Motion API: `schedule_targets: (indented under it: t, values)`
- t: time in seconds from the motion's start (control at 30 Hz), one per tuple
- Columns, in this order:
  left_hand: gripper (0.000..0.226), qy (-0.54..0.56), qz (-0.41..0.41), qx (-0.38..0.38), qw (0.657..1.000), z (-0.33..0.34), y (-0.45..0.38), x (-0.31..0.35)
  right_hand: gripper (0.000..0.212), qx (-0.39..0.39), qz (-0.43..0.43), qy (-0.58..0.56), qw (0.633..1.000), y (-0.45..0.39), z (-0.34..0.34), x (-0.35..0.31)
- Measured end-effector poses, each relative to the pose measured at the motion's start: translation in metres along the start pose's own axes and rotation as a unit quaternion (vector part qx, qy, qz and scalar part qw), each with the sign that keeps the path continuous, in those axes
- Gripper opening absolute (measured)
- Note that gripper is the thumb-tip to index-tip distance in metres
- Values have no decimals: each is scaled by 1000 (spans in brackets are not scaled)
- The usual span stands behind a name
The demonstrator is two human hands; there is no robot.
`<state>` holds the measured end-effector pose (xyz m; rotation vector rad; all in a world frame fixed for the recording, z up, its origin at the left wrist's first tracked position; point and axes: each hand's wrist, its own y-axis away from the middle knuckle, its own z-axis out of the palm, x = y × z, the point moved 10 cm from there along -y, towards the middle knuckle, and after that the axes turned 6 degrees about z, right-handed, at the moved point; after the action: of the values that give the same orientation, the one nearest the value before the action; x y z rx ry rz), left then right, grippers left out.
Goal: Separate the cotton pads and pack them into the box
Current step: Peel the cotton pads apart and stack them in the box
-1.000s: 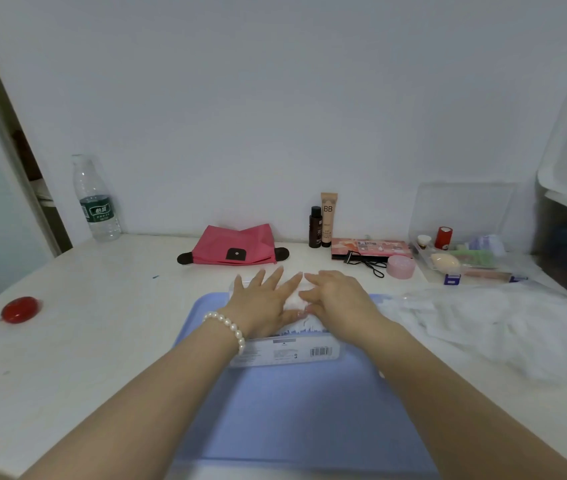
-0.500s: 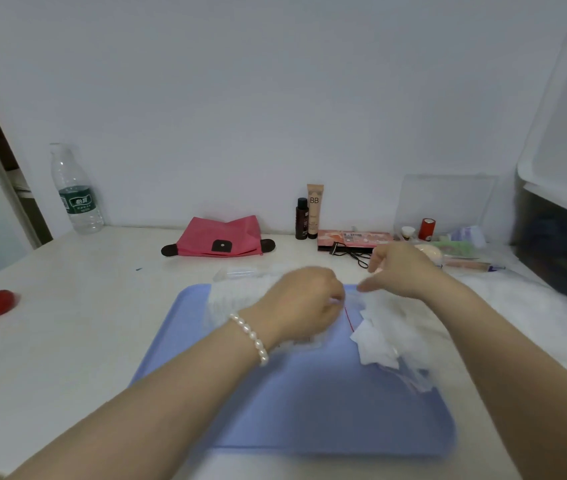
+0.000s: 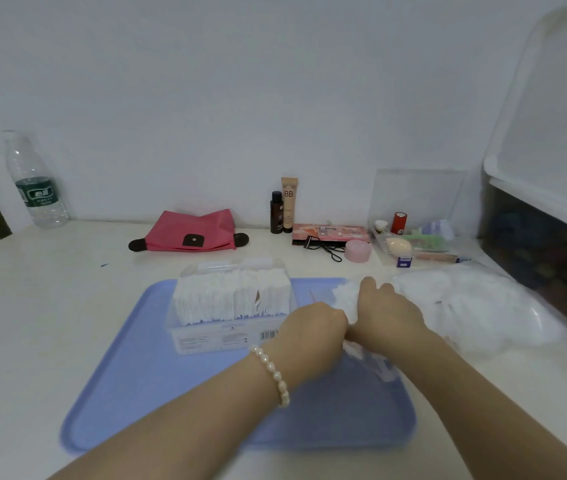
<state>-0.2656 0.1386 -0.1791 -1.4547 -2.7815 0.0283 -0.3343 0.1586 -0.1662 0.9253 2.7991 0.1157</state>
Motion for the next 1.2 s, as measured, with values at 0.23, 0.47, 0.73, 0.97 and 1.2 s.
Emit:
schedule_targets:
  t: [0.23, 0.47, 0.73, 0.97, 1.2]
  values:
    - [18, 64, 49, 15, 997, 15, 7, -9, 21, 3, -53, 85, 995, -7, 0, -13]
    - [21, 131, 97, 141, 977, -9, 6, -6, 33, 5, -8, -89, 996, -33, -24, 13]
    - [72, 234, 50, 46, 970, 5, -30, -1, 33, 19, -13, -118, 993, -24, -34, 11]
    - [49, 133, 68, 24, 989, 4, -31, 9, 32, 19, 13, -90, 996, -22, -35, 17]
    - [22, 81, 73, 89, 990, -23, -17, 0, 32, 39, 0, -73, 997, -21, -34, 20]
